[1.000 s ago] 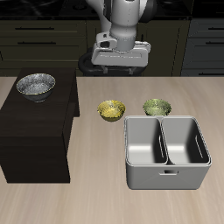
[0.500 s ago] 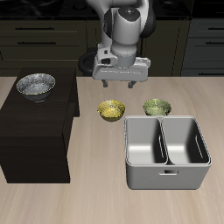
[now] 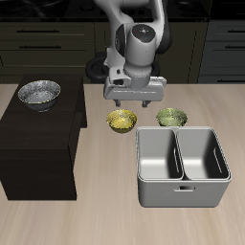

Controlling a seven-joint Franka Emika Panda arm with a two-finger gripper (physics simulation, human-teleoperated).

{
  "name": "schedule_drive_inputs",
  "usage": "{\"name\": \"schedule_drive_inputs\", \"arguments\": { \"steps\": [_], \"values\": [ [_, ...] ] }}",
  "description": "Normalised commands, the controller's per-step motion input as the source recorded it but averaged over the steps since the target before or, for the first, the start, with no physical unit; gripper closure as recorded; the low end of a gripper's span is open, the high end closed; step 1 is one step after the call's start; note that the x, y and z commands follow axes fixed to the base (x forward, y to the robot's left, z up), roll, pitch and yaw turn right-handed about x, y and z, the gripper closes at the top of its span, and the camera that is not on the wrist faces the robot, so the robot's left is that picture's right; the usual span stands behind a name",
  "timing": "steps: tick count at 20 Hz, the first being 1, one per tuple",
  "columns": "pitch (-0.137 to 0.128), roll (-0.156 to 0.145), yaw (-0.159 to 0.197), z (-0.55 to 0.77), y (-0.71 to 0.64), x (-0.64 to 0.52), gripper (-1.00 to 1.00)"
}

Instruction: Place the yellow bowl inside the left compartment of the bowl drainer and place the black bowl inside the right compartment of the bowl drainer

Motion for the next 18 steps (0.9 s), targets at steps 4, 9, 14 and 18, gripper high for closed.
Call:
{"name": "schedule_drive_inputs", "arguments": {
  "steps": [4,9,14,18],
  "values": [
    [0.037,-0.01,0.003,-0.37,0.05,0.03,-1.0],
    [0.039,0.003,-0.018,-0.25,0.04,0.02,-1.0],
    [0.03,0.005,-0.004,-0.23,0.08,0.01,-1.0],
    [0.046,0.031,-0.01,-0.24,0.13,-0.05,-1.0]
  ]
}}
